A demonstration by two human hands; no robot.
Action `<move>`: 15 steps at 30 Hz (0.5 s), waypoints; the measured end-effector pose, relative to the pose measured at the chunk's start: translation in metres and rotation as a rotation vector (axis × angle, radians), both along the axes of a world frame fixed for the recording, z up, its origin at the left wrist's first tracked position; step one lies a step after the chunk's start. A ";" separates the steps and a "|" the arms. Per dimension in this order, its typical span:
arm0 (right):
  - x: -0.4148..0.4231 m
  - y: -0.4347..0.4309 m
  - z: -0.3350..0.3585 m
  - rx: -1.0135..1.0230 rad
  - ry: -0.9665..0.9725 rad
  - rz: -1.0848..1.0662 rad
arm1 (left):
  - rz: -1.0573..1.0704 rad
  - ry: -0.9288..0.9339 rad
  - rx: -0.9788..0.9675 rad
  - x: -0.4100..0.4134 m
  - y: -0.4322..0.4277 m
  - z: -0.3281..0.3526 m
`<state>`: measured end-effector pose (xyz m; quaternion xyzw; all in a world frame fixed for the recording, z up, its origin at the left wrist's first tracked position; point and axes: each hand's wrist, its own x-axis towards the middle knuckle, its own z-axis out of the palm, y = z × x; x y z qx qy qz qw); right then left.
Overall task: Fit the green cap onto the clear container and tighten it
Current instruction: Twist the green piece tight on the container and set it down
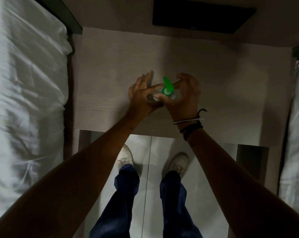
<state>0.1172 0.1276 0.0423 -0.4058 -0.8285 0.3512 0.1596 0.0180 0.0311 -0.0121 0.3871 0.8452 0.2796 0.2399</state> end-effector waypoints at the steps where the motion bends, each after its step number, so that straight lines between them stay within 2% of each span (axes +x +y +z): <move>1: -0.004 0.000 0.002 0.015 -0.044 -0.016 | -0.003 -0.006 -0.002 0.000 0.001 0.002; 4: -0.007 -0.002 0.001 0.007 -0.097 -0.011 | -0.007 -0.007 -0.026 -0.001 0.001 0.007; 9: 0.007 0.001 -0.003 -0.040 -0.052 0.122 | -0.024 -0.013 -0.020 -0.003 -0.001 0.005; 15: -0.003 -0.005 0.001 -0.006 -0.053 -0.055 | -0.043 -0.035 -0.007 -0.004 -0.001 0.005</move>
